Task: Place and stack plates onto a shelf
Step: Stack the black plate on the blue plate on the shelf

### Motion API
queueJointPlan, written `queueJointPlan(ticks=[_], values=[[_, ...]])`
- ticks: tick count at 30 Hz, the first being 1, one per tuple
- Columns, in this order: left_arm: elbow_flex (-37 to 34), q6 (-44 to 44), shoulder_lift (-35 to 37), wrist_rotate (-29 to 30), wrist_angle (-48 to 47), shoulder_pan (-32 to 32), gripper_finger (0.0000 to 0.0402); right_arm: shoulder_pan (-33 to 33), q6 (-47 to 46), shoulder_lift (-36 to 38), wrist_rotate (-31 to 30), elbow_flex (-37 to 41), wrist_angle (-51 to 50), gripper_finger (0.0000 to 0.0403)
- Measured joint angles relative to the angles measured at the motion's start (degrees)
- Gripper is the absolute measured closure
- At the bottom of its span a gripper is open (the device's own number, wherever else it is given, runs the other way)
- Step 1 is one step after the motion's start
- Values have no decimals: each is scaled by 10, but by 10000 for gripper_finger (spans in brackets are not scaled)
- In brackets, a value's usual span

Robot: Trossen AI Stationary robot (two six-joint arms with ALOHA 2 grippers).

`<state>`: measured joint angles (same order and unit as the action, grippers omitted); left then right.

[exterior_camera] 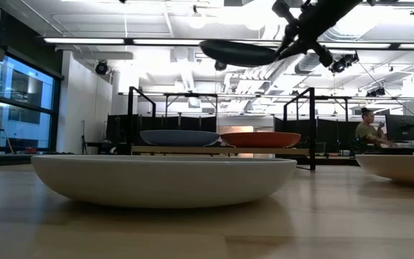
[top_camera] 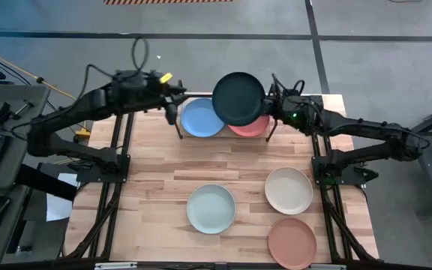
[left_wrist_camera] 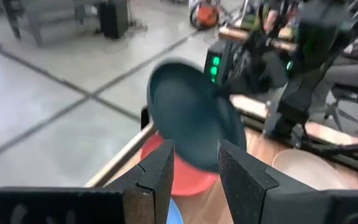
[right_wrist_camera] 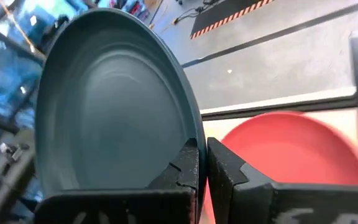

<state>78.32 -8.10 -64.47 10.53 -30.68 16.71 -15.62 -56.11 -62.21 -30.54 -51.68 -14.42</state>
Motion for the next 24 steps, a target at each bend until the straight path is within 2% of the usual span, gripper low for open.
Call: queueJointPlan(ticks=[4, 7, 13, 17, 22, 24], values=[[-1, 13, 35, 37, 0, -18, 290, 70, -91, -42, -80, 0, 21, 403], [-1, 13, 53, 40, 0, -24, 291, 129, -185, -92, -151, 0, 16, 403], [-1, 13, 76, 40, 0, -26, 291, 204, -403, -198, -232, 0, 37, 403], [-2, 8, 83, 37, 1, -26, 291, 207, -468, -263, -245, 0, 109, 403], [-2, 8, 84, 34, 0, -26, 291, 171, -467, -349, -207, 0, 271, 403], [-2, 8, 84, 28, 0, -26, 291, 153, -465, -377, -187, -9, 294, 403]])
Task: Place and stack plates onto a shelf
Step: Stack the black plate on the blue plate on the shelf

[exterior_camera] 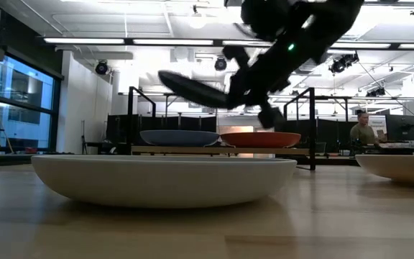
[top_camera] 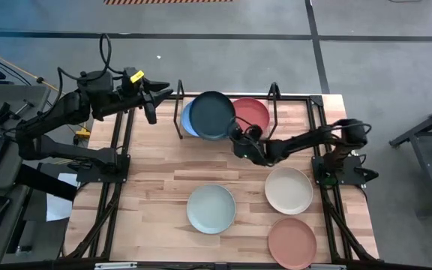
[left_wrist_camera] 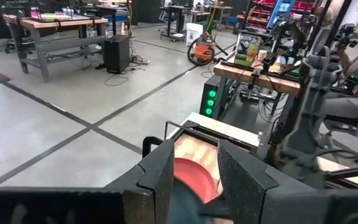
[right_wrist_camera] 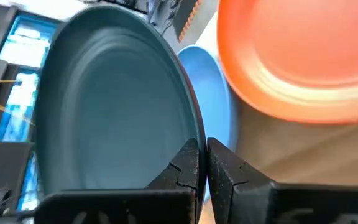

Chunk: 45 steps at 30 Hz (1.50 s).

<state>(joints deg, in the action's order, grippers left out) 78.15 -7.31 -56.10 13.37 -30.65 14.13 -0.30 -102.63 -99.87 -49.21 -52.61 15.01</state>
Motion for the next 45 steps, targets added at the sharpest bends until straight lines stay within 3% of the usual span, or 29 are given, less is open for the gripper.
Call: queueJointPlan(ticks=[11, 17, 28, 37, 45], values=[[0, 0, 0, -8, 0, 0, 291, -57, 25, -95, 87, -113, -16, 403], [0, -1, 2, -8, 0, 0, 291, -62, 8, -100, 87, -119, -95, 403], [0, -1, 2, -8, 0, 0, 291, -72, 47, -100, 119, -119, -94, 399], [0, -10, 2, -8, 0, 0, 291, -73, 89, -89, 100, -119, -89, 325], [0, -11, 2, -8, 1, 0, 291, -86, 210, -45, 155, -118, -117, 253]])
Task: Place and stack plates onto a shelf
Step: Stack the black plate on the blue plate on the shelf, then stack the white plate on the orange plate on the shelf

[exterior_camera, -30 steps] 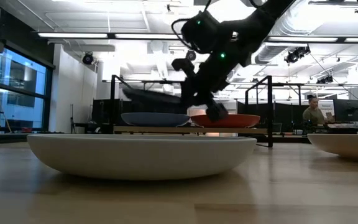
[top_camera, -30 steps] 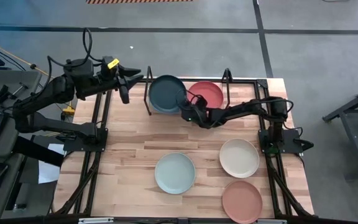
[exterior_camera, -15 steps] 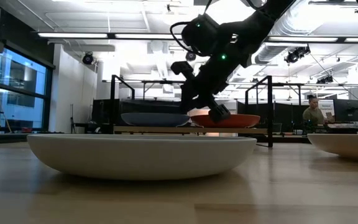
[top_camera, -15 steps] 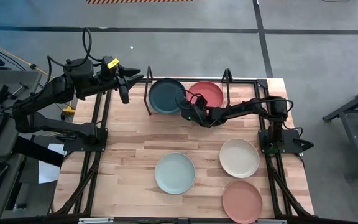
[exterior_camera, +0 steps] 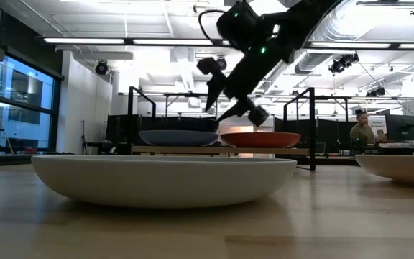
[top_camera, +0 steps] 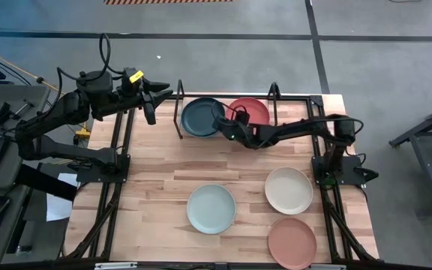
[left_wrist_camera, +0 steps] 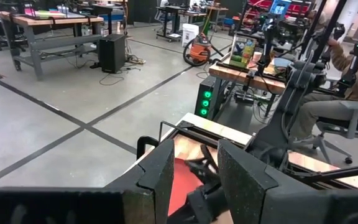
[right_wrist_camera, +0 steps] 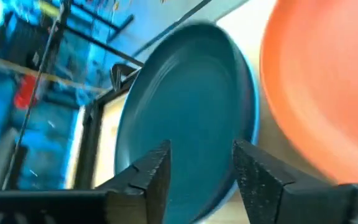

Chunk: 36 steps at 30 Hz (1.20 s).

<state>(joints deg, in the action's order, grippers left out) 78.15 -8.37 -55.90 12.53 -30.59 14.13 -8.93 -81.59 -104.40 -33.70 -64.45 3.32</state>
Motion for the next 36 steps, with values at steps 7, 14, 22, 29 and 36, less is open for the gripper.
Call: queueJointPlan(ticks=[7, 14, 22, 29, 36], values=[[0, -2, 1, -3, -9, 0, 291, -9, 245, 110, 63, 0, -111, 229], [-40, 5, 12, -77, 3, -18, 291, 36, 394, 237, 122, 10, -285, 229], [-274, -92, 66, -110, 302, -90, 291, 126, 319, 386, 127, 190, -189, 229], [-396, -174, 64, -51, 456, -138, 291, 173, 328, 455, 125, 332, 160, 229], [-400, -177, 65, -28, 455, -147, 291, 173, 388, 468, 125, 340, 204, 229]])
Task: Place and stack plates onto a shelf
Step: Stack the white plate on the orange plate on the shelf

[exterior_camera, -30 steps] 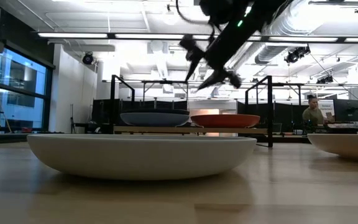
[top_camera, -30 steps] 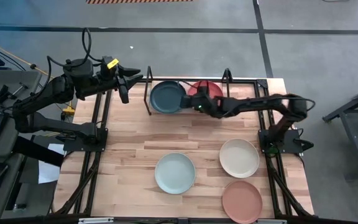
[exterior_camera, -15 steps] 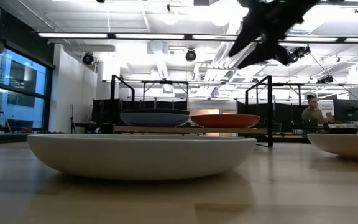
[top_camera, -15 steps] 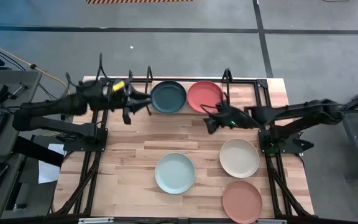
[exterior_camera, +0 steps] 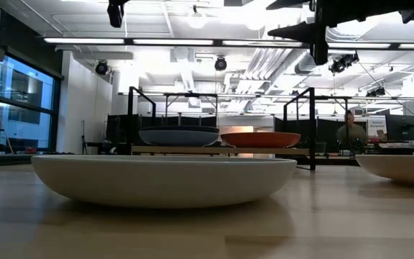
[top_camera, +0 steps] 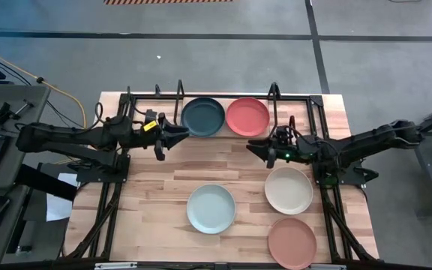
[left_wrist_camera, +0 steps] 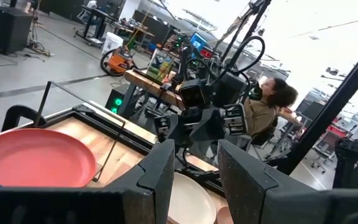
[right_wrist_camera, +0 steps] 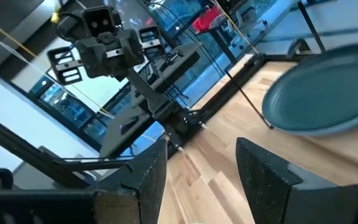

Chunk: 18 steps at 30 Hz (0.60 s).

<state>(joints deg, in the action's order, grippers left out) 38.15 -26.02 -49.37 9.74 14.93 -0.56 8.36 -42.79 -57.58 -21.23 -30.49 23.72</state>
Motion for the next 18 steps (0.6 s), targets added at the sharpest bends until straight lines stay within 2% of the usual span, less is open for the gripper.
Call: queueJointPlan(ticks=[5, 18], values=[[0, 0, 0, 0, -8, 0, 291, 0, 41, 0, 0, -3, 1, 229], [0, -8, 0, 0, -45, 2, 291, 0, 56, 0, 0, -3, 23, 229]])
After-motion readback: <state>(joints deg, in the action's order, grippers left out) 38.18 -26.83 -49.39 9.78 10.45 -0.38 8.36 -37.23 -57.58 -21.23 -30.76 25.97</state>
